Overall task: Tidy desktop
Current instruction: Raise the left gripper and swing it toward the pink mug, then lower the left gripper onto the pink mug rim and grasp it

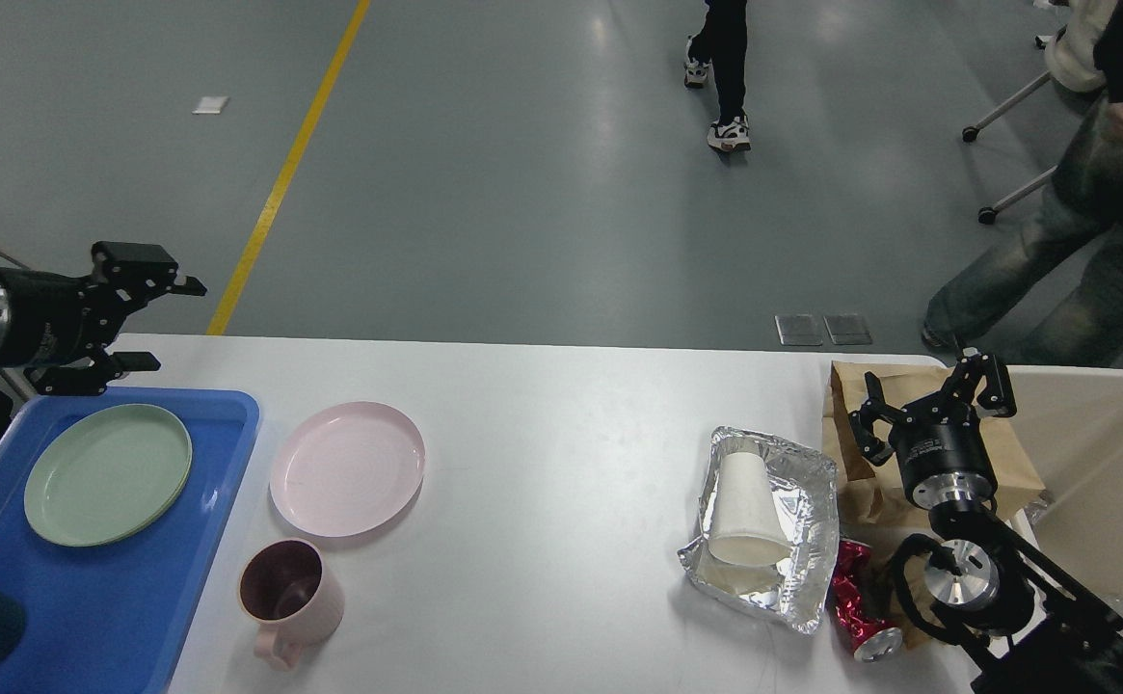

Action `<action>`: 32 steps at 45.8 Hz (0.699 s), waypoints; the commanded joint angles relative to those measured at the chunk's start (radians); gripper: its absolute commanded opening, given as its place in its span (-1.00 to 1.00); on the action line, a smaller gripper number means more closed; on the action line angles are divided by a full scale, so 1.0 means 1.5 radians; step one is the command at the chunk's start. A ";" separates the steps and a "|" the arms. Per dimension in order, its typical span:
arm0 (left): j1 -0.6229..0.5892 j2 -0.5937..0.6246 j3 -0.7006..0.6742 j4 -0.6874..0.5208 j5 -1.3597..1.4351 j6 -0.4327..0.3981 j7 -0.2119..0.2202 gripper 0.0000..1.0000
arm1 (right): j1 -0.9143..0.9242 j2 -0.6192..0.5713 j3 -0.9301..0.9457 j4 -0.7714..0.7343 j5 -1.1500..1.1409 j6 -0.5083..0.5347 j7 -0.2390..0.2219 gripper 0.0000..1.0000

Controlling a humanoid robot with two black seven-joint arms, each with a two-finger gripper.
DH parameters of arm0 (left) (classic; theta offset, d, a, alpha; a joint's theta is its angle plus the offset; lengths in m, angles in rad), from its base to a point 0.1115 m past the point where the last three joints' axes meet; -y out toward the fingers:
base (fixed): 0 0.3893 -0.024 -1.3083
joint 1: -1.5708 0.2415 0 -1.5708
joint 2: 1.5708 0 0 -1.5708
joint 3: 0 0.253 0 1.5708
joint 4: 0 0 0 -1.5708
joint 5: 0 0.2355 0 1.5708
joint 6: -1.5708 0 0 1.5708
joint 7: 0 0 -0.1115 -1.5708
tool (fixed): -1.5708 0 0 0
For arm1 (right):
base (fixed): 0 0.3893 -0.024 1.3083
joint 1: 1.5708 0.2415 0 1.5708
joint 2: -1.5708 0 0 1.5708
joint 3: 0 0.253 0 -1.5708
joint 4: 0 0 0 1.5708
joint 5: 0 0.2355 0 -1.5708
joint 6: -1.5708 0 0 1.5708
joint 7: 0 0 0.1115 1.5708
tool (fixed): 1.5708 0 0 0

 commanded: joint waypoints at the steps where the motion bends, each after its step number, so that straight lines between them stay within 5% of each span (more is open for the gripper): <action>1: -0.125 -0.111 0.201 -0.004 0.000 0.000 0.001 0.95 | 0.001 0.000 0.000 0.000 0.000 0.000 0.000 1.00; 7: -0.263 -0.235 0.348 -0.052 -0.002 -0.040 -0.001 0.95 | 0.001 0.000 0.000 0.000 0.000 0.000 0.000 1.00; 13: -0.432 -0.261 0.389 -0.178 -0.002 -0.130 -0.001 0.95 | 0.001 0.000 0.000 0.000 0.000 0.000 0.000 1.00; 20: -0.589 -0.328 0.434 -0.324 -0.008 -0.145 -0.001 0.95 | 0.001 0.000 0.000 0.000 0.000 0.000 0.000 1.00; 32: -0.709 -0.387 0.490 -0.454 -0.050 -0.189 -0.003 0.95 | 0.001 0.000 0.000 -0.001 0.001 0.000 0.000 1.00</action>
